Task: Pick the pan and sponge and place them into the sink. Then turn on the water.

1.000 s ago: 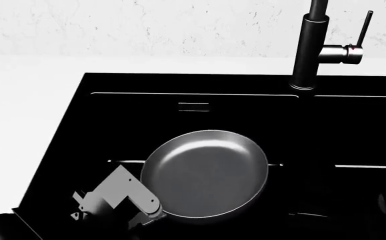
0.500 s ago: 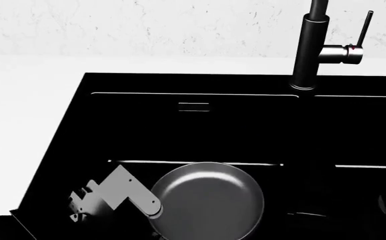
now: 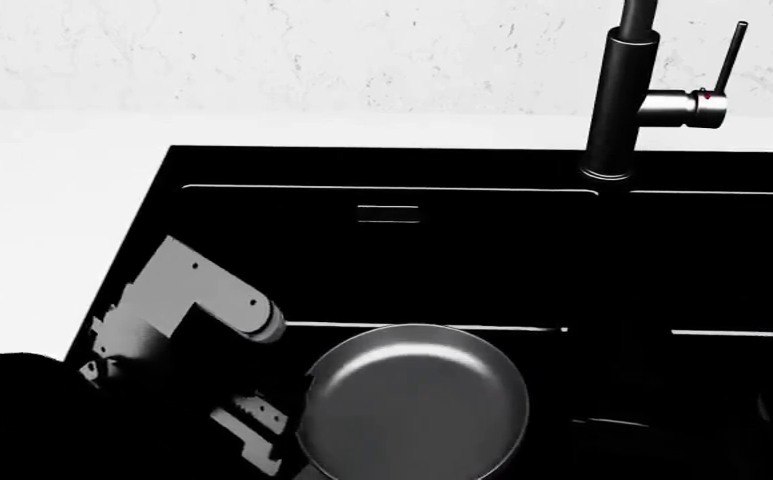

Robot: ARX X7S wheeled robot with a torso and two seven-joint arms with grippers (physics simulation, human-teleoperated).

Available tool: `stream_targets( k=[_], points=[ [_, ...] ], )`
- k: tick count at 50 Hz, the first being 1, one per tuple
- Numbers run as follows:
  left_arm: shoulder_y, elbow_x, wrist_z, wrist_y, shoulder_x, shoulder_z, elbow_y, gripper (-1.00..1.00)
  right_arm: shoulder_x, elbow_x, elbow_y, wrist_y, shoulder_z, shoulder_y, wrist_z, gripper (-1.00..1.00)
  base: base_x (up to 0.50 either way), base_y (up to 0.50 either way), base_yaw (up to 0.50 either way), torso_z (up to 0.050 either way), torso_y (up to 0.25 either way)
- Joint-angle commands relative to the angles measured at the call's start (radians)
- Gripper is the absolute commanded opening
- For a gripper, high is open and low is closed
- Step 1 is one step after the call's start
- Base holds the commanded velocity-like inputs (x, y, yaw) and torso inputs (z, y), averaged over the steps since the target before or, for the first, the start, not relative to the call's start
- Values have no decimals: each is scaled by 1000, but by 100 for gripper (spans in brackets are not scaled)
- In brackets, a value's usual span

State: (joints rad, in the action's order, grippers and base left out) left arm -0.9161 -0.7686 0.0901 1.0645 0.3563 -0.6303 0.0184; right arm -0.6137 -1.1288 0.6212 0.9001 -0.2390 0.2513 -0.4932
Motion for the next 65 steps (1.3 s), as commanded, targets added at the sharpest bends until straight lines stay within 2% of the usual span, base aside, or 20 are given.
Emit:
stream_targets(
  k=[1, 7, 18, 19, 20, 22, 23, 25, 32, 42, 48, 65],
  points=[
    [32, -52, 132, 4, 43, 161, -118, 100, 6, 5, 6, -17, 9, 7, 17, 100, 0, 0, 0, 0, 0],
    [119, -40, 234, -55, 68, 243, -204, 100, -13, 37, 29, -31, 3, 15, 14, 100, 0, 0, 0, 0, 0],
    [218, -73, 282, -115, 120, 354, -302, 100, -17, 63, 17, -46, 4, 23, 15, 100, 0, 0, 0, 0, 0],
    [232, -91, 279, -124, 121, 375, -314, 100, -16, 65, 15, -47, 7, 24, 16, 100, 0, 0, 0, 0, 0],
    [279, -153, 296, -153, 130, 477, -348, 100, -16, 67, 13, -48, 10, 27, 17, 100, 0, 0, 0, 0, 0],
    [303, -68, 288, -187, 170, 424, -393, 100, -15, 71, 12, -54, 7, 29, 19, 100, 0, 0, 0, 0, 0],
    [326, -121, 297, -172, 166, 463, -394, 100, -13, 72, 9, -58, 6, 30, 21, 100, 0, 0, 0, 0, 0],
    [354, -77, 328, -188, 171, 446, -429, 100, -10, 70, 9, -64, 0, 30, 21, 100, 0, 0, 0, 0, 0],
    [443, -148, 394, -185, 201, 562, -493, 100, -25, 49, 24, -51, -10, 31, 9, 100, 0, 0, 0, 0, 0],
    [459, -199, 418, -161, 198, 588, -509, 100, -35, 96, 42, -59, 14, 28, 4, 100, 0, 0, 0, 0, 0],
    [439, -172, 438, -159, 194, 569, -510, 100, -21, 86, 29, -85, -21, -6, 16, 100, 0, -71, 0, 0, 0],
    [461, -211, 439, -162, 198, 597, -517, 100, -26, 84, 39, -85, -13, -18, 17, 100, 1, -472, 0, 0, 0]
  ],
)
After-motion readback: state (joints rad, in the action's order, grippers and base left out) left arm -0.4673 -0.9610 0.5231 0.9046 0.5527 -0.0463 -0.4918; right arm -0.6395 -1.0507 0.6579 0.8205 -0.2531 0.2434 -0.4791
